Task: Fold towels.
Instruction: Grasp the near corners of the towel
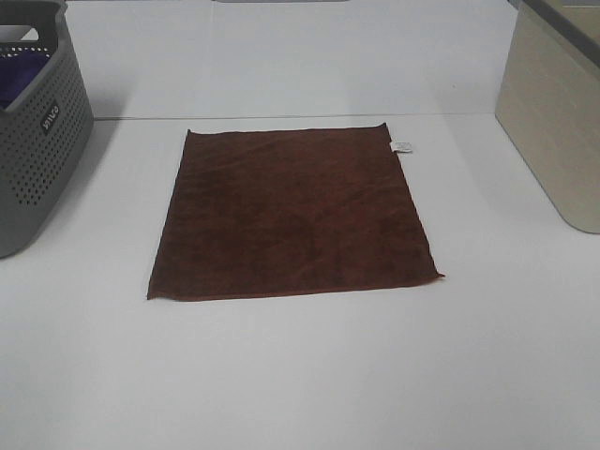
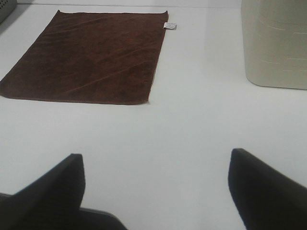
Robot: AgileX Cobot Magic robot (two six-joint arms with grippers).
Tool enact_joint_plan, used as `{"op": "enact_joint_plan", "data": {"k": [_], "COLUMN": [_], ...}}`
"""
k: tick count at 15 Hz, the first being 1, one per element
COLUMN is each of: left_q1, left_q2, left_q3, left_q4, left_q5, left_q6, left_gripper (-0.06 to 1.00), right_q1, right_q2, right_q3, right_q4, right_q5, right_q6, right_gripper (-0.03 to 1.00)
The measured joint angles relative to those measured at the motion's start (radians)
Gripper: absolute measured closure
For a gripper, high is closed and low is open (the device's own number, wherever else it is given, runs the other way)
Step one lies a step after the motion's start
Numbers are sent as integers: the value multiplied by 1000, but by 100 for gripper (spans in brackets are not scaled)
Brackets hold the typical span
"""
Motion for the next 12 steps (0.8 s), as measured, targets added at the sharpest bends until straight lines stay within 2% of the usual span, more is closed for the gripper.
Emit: {"op": "enact_joint_plan", "data": {"k": [12], "left_q1": [0], "left_q2": [0], "left_q3": [0], "left_q4": [0], "left_q5": [0], "left_q6": [0], "left_gripper": [25], "right_q1": [0], "right_q2": [0], "right_q3": [0], "right_q4": [0], "right_q5": [0], "right_q6": [0], "right_gripper": [19]}}
